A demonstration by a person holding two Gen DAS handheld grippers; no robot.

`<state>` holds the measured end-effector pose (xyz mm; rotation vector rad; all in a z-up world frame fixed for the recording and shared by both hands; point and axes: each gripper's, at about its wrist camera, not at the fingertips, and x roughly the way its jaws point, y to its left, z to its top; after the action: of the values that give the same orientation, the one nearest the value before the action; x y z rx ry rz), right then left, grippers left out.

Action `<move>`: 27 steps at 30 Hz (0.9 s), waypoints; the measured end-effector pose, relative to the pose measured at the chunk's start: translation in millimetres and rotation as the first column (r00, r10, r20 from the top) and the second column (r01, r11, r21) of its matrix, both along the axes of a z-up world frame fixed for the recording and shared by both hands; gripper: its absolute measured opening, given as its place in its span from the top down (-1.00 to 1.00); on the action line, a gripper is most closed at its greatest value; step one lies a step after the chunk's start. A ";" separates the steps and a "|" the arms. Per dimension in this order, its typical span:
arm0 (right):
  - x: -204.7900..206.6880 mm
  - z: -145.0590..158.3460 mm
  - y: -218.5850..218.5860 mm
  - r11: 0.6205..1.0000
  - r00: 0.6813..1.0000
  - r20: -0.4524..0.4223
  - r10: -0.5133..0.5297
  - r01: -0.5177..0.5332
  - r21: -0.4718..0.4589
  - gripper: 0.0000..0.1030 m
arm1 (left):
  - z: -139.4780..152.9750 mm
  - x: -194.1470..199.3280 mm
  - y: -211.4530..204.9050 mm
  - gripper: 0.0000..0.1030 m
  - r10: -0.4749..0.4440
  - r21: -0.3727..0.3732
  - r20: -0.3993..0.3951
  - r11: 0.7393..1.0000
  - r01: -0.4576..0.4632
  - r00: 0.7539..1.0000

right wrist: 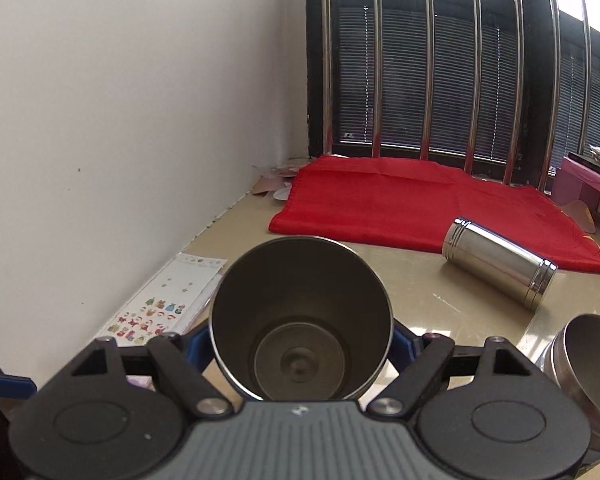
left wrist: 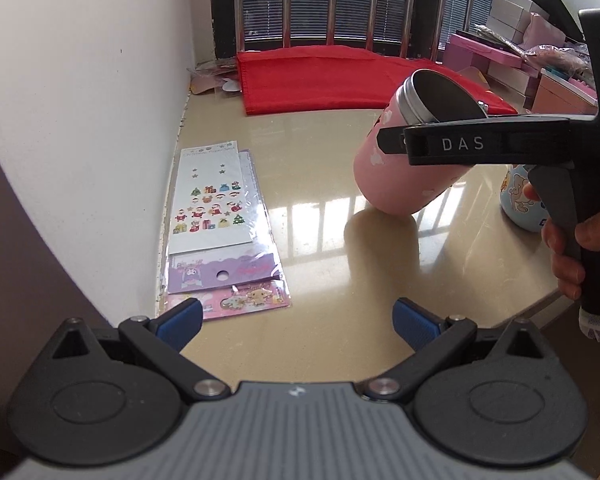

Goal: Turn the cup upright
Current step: 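Rotate the held pink cup rim-up and lower it onto the table with the right tool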

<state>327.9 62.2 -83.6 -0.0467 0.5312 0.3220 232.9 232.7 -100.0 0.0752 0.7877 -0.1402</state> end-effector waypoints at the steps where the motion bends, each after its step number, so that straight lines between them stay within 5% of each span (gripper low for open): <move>1: -3.0 -0.5 0.4 1.000 1.000 0.019 0.012 -0.012 -0.004 -0.61 | -0.6 -2.7 -1.3 -1.00 0.008 0.011 0.008 1.000 -0.008 1.000; 6: -11.9 3.3 -1.5 0.997 0.997 0.024 0.069 -0.068 -0.029 -0.61 | -4.5 -11.3 -3.7 -1.00 0.056 0.022 0.025 0.998 -0.056 0.998; 17: 6.2 9.2 -6.1 0.992 0.979 -0.173 0.106 -0.116 -0.051 -0.61 | -6.9 -14.6 -6.6 -1.00 0.050 0.008 0.033 0.999 -0.051 0.998; 27: 1.6 -0.6 -0.1 0.993 0.992 -0.081 0.097 -0.101 -0.053 -0.61 | -3.3 -8.9 1.8 -1.00 0.063 0.008 0.059 0.998 -0.063 0.996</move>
<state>329.5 62.1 -84.1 -0.1168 0.6173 0.4066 224.0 234.5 -103.2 0.0631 0.7312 -0.0743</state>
